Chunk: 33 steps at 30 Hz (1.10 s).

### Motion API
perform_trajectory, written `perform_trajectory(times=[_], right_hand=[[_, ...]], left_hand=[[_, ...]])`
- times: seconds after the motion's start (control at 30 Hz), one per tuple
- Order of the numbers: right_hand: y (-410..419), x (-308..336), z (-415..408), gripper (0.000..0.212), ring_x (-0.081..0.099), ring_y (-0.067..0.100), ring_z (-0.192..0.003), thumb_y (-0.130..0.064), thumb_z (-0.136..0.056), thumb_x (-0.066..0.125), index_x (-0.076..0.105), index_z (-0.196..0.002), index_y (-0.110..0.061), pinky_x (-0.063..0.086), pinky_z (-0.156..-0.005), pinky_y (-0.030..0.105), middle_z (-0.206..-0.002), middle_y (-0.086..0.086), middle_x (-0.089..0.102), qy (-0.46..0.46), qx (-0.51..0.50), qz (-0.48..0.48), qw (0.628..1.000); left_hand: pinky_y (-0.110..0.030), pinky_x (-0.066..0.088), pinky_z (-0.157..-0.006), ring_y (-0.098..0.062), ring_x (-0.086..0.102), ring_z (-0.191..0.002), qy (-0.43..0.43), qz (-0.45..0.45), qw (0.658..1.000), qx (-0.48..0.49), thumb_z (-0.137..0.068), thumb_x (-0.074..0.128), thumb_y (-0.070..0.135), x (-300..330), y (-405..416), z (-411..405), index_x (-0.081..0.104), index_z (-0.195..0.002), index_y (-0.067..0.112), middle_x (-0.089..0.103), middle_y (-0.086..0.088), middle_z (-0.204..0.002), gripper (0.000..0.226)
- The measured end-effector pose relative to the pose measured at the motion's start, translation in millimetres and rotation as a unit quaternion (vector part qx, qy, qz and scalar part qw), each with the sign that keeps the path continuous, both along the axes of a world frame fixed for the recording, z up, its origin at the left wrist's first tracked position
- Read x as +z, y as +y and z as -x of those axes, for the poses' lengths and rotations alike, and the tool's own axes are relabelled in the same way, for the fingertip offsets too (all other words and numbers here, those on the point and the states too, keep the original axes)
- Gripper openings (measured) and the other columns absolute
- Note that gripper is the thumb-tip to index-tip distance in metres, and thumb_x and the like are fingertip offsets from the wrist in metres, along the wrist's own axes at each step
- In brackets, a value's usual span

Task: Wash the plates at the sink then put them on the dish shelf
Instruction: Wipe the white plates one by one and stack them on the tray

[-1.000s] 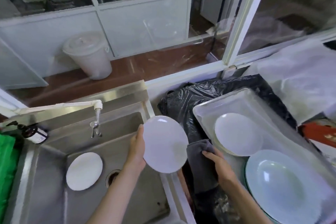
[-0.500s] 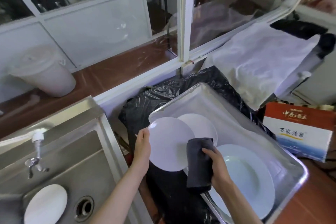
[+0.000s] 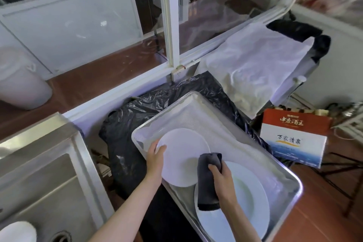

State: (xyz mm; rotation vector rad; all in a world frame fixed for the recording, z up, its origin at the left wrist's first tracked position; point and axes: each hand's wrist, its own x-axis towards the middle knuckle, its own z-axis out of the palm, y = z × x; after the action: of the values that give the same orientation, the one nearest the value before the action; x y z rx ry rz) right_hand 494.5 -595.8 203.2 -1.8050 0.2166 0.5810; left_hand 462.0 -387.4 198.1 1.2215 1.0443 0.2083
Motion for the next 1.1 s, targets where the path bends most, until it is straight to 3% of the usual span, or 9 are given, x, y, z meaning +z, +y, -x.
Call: perform_trajectory(times=[0.2,0.37,0.43,0.57,0.73,0.83,0.93,1.0,1.1], right_hand=[[11.7,-2.8,-2.0,0.020,0.063,0.016,-0.104,-0.013,-0.100,0.052,0.061,-0.115,-0.022,0.045,-0.083,0.036,-0.108,-0.004,0.068,0.000,-0.013,0.015,1.000],[13.1,-3.7,1.0,0.025,0.062,0.022,-0.110,-0.013,-0.102,0.050,0.062,-0.123,-0.020,0.047,-0.092,0.039,-0.114,0.001,0.067,0.015,-0.038,0.007,0.999],[9.3,0.8,5.9,0.022,0.062,0.015,-0.106,-0.012,-0.102,0.051,0.063,-0.118,-0.022,0.046,-0.087,0.037,-0.112,-0.002,0.068,0.014,-0.077,-0.011,0.997],[10.3,9.8,28.0,0.021,0.059,0.018,-0.108,-0.017,-0.101,0.054,0.060,-0.117,-0.028,0.045,-0.091,0.041,-0.111,-0.008,0.065,-0.010,-0.140,-0.012,0.990],[40.4,19.2,60.5,0.014,0.064,0.026,-0.103,-0.010,-0.097,0.061,0.065,-0.099,-0.023,0.050,-0.086,0.043,-0.105,0.013,0.068,0.003,-0.102,-0.054,0.993],[73.9,24.1,90.8,0.014,0.068,0.023,-0.103,-0.009,-0.095,0.065,0.070,-0.101,-0.020,0.056,-0.095,0.049,-0.101,0.007,0.075,0.040,-0.075,-0.088,0.993],[114.1,32.7,132.3,0.021,0.070,0.016,-0.100,-0.005,-0.094,0.067,0.071,-0.109,-0.019,0.058,-0.092,0.042,-0.103,0.002,0.077,0.037,-0.022,-0.104,0.994],[139.9,36.4,164.8,0.016,0.072,0.017,-0.092,-0.004,-0.091,0.070,0.071,-0.105,-0.013,0.059,-0.084,0.040,-0.097,0.008,0.076,0.014,0.037,-0.084,0.996],[174.2,37.9,215.4,0.010,0.070,0.027,-0.088,-0.009,-0.088,0.071,0.063,-0.093,-0.006,0.058,-0.076,0.038,-0.089,0.016,0.069,-0.040,0.110,-0.041,0.992]], left_hand=[[-0.026,0.046,-0.077,-0.009,0.059,-0.105,-0.010,-0.001,1.000,0.030,-0.102,0.055,0.010,-5.2,0.8,-5.8,0.060,-0.131,0.021,0.061,0.012,-0.118,0.032],[-0.037,0.048,-0.101,-0.028,0.054,-0.132,0.003,-0.006,1.000,-0.026,-0.099,0.056,0.015,-15.7,6.5,-4.5,0.057,-0.139,0.021,0.058,-0.002,-0.140,0.041],[-0.040,0.043,-0.112,-0.022,0.052,-0.133,0.005,0.008,1.000,-0.025,-0.101,0.057,0.017,-10.2,9.2,-3.1,0.055,-0.144,0.024,0.056,0.004,-0.143,0.044],[-0.036,0.040,-0.113,-0.015,0.052,-0.132,-0.017,-0.022,0.999,-0.037,-0.102,0.056,0.014,4.8,11.3,18.9,0.055,-0.147,0.023,0.058,0.009,-0.142,0.046],[-0.013,0.041,-0.092,0.000,0.056,-0.123,-0.013,-0.096,0.983,-0.153,-0.104,0.055,0.017,18.4,14.6,81.1,0.071,-0.120,0.027,0.067,0.016,-0.126,0.024],[-0.012,0.044,-0.091,-0.005,0.062,-0.120,0.027,-0.052,0.977,-0.203,-0.105,0.058,0.031,13.8,26.9,125.7,0.073,-0.117,0.026,0.072,0.012,-0.119,0.019],[-0.024,0.047,-0.092,-0.010,0.066,-0.110,0.067,0.064,0.979,-0.183,-0.106,0.052,0.047,23.1,41.7,169.8,0.073,-0.115,0.021,0.075,0.004,-0.116,0.035],[-0.020,0.053,-0.088,-0.005,0.072,-0.100,0.047,0.142,0.977,-0.150,-0.106,0.050,0.046,24.0,53.4,201.1,0.075,-0.114,0.020,0.079,0.004,-0.108,0.037],[-0.012,0.053,-0.065,0.003,0.073,-0.070,0.040,0.105,0.989,-0.095,-0.104,0.059,0.033,21.9,75.3,253.5,0.076,-0.102,0.015,0.078,0.010,-0.076,0.025]])
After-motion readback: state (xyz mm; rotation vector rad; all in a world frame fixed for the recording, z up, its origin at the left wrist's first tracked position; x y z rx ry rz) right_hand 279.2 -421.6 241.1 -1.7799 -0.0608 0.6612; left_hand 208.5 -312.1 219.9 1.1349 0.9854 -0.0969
